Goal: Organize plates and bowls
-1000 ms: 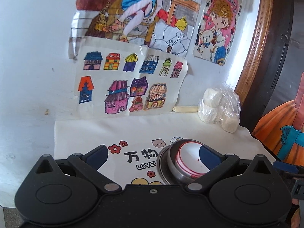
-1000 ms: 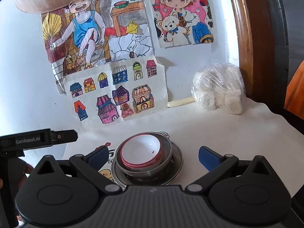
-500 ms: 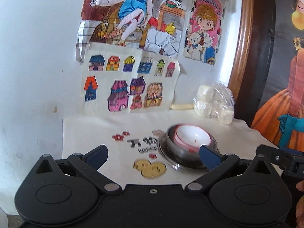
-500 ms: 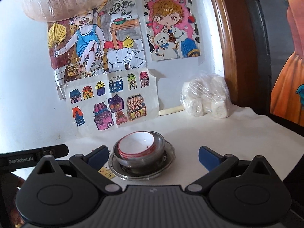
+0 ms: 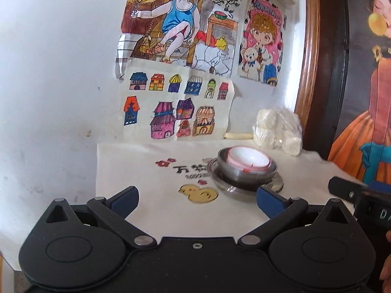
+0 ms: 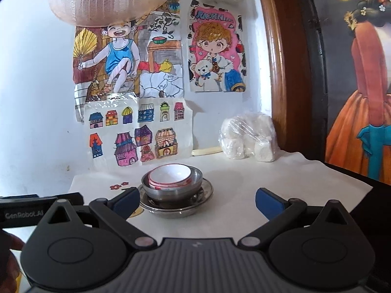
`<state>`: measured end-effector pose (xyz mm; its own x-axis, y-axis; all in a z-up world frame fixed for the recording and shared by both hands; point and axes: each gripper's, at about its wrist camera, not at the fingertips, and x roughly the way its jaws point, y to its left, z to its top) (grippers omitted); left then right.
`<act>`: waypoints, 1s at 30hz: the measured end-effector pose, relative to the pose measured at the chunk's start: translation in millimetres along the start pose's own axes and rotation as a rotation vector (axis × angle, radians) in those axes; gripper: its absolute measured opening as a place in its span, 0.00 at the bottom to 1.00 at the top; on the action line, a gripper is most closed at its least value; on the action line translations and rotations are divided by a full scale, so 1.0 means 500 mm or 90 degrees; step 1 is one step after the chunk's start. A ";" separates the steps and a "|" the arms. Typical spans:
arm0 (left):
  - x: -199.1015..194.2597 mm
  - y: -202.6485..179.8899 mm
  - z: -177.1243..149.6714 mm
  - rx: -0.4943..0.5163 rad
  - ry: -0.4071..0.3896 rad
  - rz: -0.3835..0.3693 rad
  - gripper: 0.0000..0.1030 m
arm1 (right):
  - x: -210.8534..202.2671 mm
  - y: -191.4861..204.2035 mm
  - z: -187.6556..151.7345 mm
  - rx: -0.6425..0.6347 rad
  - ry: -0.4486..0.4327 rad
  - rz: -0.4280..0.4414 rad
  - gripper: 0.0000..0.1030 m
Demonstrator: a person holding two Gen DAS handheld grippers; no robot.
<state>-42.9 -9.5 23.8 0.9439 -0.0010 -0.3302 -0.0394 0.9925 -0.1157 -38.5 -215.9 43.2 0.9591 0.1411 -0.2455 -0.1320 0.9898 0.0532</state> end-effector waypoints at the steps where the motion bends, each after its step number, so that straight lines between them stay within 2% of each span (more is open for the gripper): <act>1: -0.002 0.002 -0.007 0.002 0.001 0.003 0.99 | -0.001 0.000 -0.006 0.002 -0.001 -0.004 1.00; 9: 0.008 0.040 -0.043 -0.044 0.018 0.027 0.99 | 0.005 -0.010 -0.035 0.018 0.019 -0.003 1.00; 13: 0.020 0.039 -0.048 -0.035 0.026 0.044 0.99 | 0.007 -0.010 -0.047 0.028 0.021 0.009 1.00; 20: 0.028 0.037 -0.052 -0.027 0.021 0.046 0.99 | 0.036 -0.007 -0.066 0.028 0.049 0.035 1.00; 30: 0.036 0.026 -0.060 -0.021 0.024 0.038 0.99 | 0.040 -0.011 -0.068 0.028 0.041 0.039 1.00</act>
<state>-36.0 -0.4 -11.7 0.9265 0.0522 -0.3727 -0.1058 0.9865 -0.1248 -27.1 -217.9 4.9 0.9311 0.2044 -0.3020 -0.1780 0.9775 0.1128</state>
